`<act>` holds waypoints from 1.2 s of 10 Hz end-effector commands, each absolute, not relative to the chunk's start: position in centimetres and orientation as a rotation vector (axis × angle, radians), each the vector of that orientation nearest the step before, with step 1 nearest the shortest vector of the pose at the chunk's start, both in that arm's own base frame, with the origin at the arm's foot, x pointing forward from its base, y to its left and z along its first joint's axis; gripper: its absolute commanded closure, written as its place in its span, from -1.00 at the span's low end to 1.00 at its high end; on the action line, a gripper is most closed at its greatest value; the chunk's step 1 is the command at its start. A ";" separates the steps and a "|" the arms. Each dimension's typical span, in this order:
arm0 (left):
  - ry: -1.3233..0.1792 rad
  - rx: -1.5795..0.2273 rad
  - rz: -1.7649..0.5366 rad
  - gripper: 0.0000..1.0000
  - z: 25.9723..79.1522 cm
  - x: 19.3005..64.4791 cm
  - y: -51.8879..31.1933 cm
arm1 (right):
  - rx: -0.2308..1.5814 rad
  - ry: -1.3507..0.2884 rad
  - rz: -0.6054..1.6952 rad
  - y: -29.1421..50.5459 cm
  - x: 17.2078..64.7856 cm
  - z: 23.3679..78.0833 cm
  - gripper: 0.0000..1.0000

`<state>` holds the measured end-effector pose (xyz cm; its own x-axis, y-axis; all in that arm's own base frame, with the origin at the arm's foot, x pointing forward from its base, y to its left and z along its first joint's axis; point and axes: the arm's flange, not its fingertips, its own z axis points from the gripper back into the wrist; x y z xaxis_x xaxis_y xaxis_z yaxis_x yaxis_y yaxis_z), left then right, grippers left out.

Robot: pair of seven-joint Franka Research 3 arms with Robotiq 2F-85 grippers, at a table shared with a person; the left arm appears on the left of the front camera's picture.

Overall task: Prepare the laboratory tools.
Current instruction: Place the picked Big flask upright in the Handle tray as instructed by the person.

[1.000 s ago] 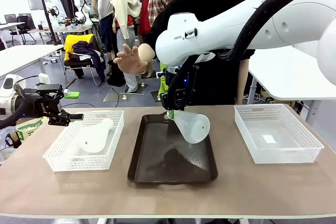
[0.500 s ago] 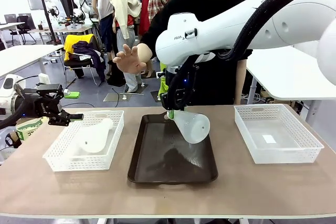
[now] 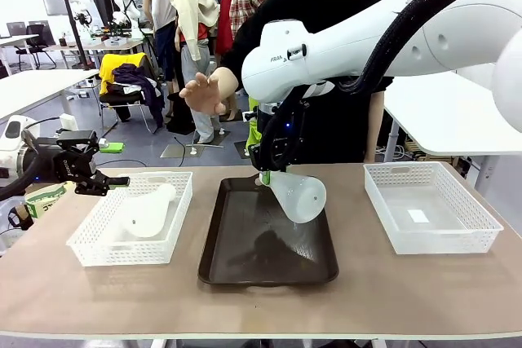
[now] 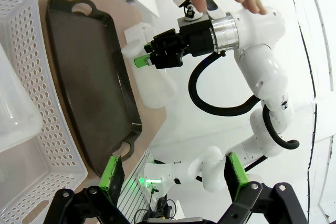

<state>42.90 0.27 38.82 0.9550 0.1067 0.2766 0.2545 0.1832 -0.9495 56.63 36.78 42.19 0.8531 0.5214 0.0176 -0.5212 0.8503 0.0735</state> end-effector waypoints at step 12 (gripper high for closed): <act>-0.316 -1.400 -0.106 -1.00 39.0 42.9 0.3 | 0.066 -0.001 0.553 36.6 56.6 42.2 1.00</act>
<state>42.90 0.27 38.82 0.9550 0.1067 0.2766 0.2545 0.1832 -0.9495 56.63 36.78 42.19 0.8532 0.5214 0.0176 -0.5211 0.8503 0.0735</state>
